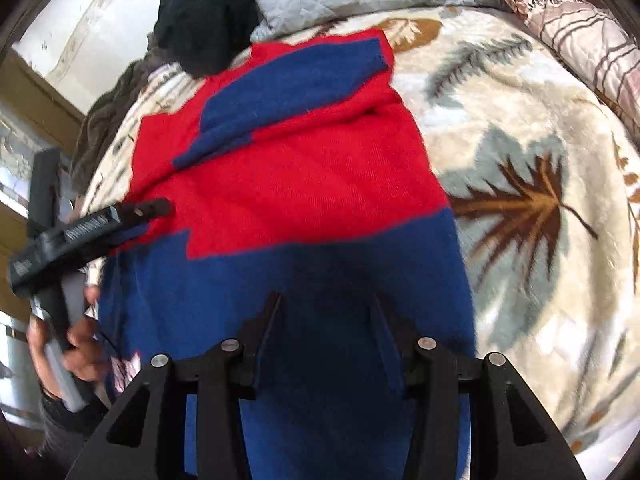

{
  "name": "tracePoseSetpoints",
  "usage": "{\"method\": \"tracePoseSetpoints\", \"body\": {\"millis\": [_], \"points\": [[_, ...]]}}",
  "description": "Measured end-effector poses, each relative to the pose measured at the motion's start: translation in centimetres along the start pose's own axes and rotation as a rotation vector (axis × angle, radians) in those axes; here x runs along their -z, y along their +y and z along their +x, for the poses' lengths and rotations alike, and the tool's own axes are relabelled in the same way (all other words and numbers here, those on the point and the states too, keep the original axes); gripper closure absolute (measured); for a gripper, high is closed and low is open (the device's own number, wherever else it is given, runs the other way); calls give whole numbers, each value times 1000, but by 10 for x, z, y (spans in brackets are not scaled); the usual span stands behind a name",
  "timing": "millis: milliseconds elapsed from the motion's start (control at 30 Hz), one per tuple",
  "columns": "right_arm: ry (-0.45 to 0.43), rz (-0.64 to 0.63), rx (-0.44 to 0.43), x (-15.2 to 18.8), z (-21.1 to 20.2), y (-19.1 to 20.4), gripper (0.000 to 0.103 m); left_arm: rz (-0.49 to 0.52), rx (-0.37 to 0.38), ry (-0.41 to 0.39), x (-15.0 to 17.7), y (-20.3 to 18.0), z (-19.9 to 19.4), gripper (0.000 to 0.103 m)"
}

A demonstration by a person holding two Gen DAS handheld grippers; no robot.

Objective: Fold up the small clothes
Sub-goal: 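Grasp the blue hem with both grippers and lift it toward the collar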

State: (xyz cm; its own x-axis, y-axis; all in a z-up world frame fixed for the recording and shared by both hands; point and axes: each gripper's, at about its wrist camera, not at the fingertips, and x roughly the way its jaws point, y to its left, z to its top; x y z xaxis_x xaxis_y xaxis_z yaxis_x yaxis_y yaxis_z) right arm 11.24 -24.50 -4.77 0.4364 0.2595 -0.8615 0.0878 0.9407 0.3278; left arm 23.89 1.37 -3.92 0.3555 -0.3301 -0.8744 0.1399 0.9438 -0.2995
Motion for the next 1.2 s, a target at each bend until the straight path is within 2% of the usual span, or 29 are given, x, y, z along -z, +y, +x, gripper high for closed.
{"method": "tracePoseSetpoints", "body": {"millis": [133, 367, 433, 533, 633, 733, 900, 1100, 1200], "points": [[-36, 11, -45, 13, -6, -7, 57, -10, 55, 61, 20, 0, -12, 34], [-29, 18, -64, 19, -18, -12, 57, 25, 71, 118, 73, 16, -52, 34], [-41, 17, -68, 25, -27, -20, 57, 11, 75, 112, 79, 26, -69, 34], [-54, 27, -75, 35, -40, -37, 57, -49, 63, 73, 89, 60, -100, 34], [-48, 29, -97, 46, -48, -51, 57, -100, 68, 62, 94, 87, -112, 34], [-51, 29, -43, 56, -56, -60, 52, -129, 67, 85, 106, 100, -111, 34], [-29, 88, -100, 80, -63, -85, 51, -137, 137, 159, 131, 98, -102, 34], [42, 41, -157, 106, -54, -83, 50, -137, 213, 259, 161, 82, -85, 34], [51, 17, -202, 111, -51, -79, 50, -106, 204, 285, 173, 71, -76, 30]]}}
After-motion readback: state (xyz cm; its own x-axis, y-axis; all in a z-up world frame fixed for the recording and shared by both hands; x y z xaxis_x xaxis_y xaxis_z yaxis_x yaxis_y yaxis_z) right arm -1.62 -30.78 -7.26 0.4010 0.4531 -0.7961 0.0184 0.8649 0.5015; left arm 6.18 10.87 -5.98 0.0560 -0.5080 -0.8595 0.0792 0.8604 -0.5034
